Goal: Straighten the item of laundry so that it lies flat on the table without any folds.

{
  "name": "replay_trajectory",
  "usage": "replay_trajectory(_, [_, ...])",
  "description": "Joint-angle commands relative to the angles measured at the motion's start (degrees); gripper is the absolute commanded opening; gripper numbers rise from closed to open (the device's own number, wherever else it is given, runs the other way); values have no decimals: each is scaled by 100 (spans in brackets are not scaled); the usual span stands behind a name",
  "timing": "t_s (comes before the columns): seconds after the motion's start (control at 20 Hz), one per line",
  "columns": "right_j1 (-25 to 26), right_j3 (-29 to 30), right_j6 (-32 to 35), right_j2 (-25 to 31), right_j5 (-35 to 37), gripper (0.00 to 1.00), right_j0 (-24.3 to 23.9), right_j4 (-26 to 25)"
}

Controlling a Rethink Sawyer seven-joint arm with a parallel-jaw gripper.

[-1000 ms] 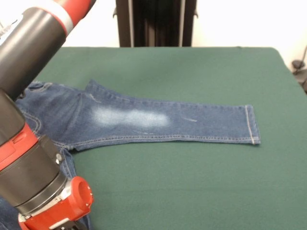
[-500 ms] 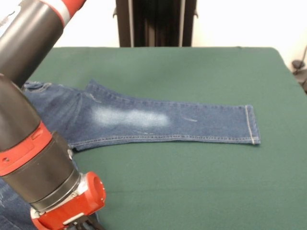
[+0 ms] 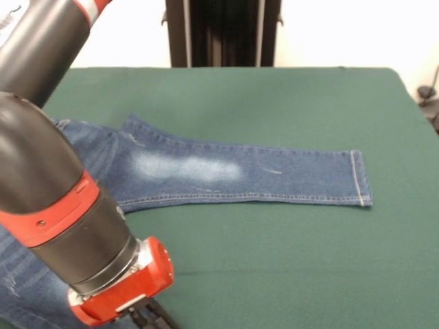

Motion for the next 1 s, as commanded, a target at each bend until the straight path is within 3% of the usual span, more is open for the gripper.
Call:
replay_trajectory(0.05, [69, 1133, -599, -783, 217, 0, 574, 255])
replay_trajectory(0.7, [-455, 1623, -381, -1237, 648, 0, 705, 691])
replay_trajectory(1.0, [-780, 2161, -425, -1444, 833, 0, 621, 969])
